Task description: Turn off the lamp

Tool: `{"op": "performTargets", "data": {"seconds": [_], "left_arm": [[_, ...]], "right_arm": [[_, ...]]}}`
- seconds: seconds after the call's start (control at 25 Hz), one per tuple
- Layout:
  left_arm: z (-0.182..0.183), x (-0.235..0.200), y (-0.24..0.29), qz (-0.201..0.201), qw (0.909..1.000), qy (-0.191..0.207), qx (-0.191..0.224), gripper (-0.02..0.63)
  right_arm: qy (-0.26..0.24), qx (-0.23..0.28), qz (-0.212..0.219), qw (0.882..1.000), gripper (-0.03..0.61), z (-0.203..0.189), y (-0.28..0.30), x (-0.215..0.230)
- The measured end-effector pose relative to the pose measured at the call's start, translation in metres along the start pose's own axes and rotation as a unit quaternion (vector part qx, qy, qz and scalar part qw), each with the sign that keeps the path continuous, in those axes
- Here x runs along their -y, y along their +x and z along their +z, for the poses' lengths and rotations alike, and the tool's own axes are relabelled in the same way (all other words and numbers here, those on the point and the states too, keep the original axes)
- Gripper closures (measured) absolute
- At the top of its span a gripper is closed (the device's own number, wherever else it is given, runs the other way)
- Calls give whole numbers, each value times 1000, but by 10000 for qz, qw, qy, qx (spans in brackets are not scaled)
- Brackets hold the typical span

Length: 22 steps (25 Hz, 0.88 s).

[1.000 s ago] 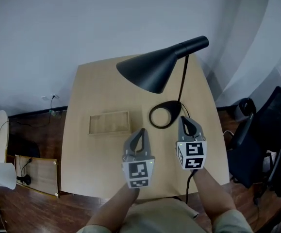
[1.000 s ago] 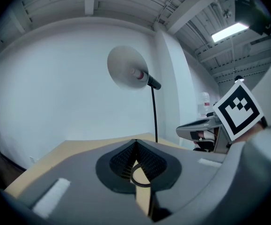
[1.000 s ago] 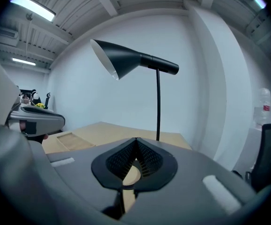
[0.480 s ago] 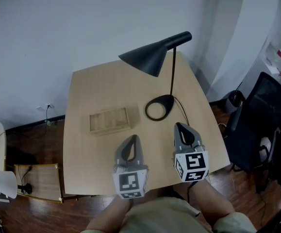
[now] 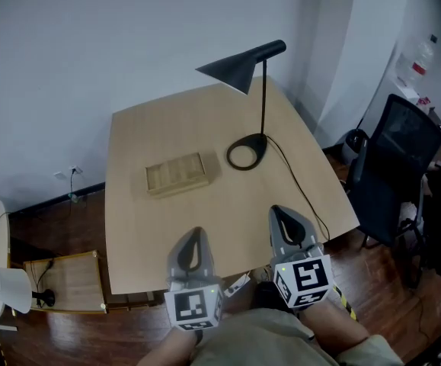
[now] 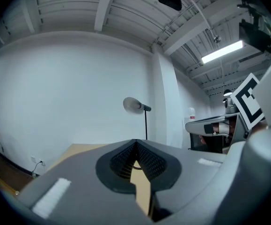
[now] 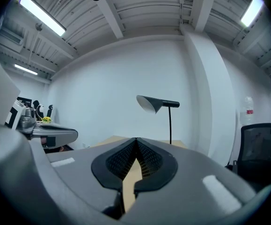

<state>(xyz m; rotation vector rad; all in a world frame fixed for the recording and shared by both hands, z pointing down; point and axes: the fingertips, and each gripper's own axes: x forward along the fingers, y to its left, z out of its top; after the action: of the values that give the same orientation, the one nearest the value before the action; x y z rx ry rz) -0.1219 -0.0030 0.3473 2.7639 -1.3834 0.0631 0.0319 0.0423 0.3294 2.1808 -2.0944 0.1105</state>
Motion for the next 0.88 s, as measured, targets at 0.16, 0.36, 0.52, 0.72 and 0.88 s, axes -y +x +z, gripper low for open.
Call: {"op": "performTargets", "data": {"seconds": [0.16, 0.36, 0.52, 0.72, 0.88], "left_arm": [[13, -11, -38, 70, 9999, -76, 26, 614], [15, -7, -66, 131, 9999, -94, -5, 614], [15, 8, -77, 155, 9998, -81, -36, 614], [14, 30, -88, 273, 9996, 18, -70, 614], [11, 47, -91, 331, 9994, -39, -114, 614]], "right_arm": [[33, 40, -33, 10000, 578, 6, -28, -21], [85, 58, -25, 9999, 578, 7, -56, -30], [65, 49, 125, 9999, 578, 6, -74, -34], [189, 38, 326, 9993, 578, 5, -94, -26], [226, -50, 409, 9989, 578, -2, -111, -13]]}}
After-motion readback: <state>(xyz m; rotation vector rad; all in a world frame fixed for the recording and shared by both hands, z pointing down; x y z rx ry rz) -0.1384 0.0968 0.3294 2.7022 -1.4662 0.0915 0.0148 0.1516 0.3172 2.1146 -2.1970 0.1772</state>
